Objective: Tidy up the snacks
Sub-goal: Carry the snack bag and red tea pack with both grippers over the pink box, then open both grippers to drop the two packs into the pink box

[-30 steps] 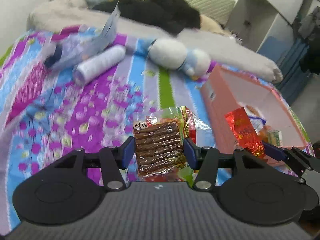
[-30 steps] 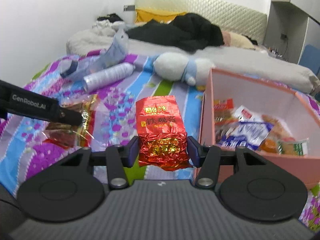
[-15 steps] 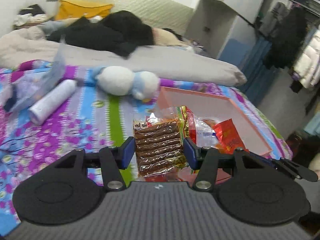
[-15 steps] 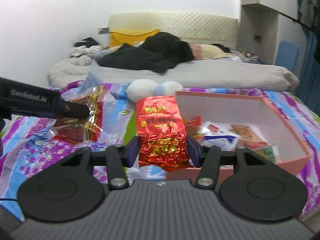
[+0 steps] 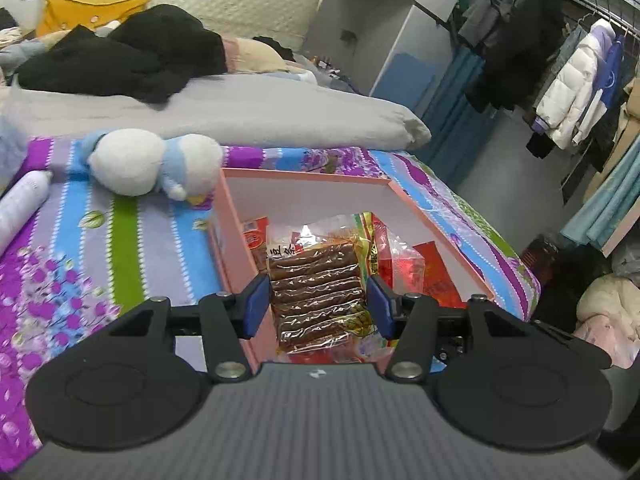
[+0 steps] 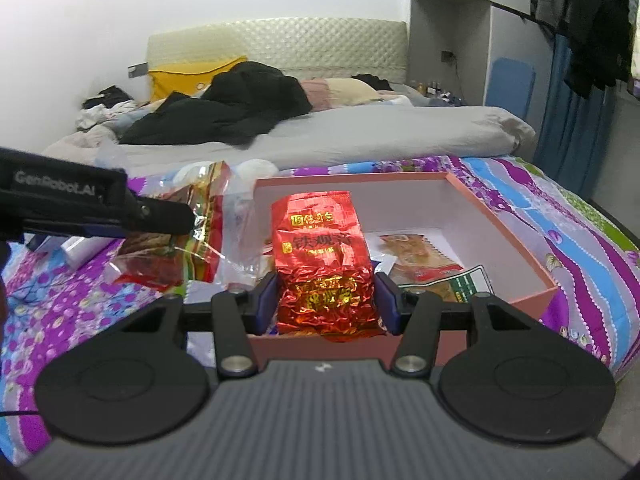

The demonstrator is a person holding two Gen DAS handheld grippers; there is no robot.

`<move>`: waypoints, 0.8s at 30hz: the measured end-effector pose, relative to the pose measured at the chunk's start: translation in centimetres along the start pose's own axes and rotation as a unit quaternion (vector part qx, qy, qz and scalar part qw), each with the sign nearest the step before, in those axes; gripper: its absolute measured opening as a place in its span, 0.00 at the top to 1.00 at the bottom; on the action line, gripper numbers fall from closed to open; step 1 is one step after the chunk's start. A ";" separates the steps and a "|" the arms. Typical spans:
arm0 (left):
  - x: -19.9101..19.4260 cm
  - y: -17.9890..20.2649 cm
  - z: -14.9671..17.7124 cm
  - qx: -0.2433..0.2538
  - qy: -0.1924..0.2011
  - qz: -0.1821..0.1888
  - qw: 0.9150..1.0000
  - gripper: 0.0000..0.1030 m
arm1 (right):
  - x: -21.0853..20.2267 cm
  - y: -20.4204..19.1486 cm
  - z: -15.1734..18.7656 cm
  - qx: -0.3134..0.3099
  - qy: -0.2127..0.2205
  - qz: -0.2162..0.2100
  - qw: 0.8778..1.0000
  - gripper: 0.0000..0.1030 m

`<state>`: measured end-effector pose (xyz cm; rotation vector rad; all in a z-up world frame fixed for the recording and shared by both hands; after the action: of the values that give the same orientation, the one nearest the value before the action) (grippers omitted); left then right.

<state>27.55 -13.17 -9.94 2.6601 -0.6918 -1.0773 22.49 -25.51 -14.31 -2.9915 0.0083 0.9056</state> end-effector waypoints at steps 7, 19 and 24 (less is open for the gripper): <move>6.0 0.2 -2.0 0.004 -0.026 0.004 1.000 0.43 | 4.2 2.4 -0.7 0.021 -0.016 0.007 1.000 0.47; 15.7 -2.2 -3.9 -0.003 -0.079 -0.007 0.997 0.43 | 12.2 5.3 -0.1 0.057 -0.057 0.020 0.997 0.47; 17.4 -3.1 -4.1 -0.006 -0.090 -0.013 0.996 0.43 | 14.0 5.4 0.0 0.061 -0.068 0.014 0.996 0.46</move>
<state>42.37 -18.88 -18.64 2.5908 -0.6819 -1.3355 34.09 -30.96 -22.10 -2.8191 0.1006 1.0675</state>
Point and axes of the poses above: each gripper's, at about its wrist camera, not at the fingertips, and x roughly the way its jaws point, y to its right, z to its underside, the point moved 7 cm from there along x, roughly the way its jaws point, and after that the axes turned 3 degrees about -y, right-handed, at the moved point
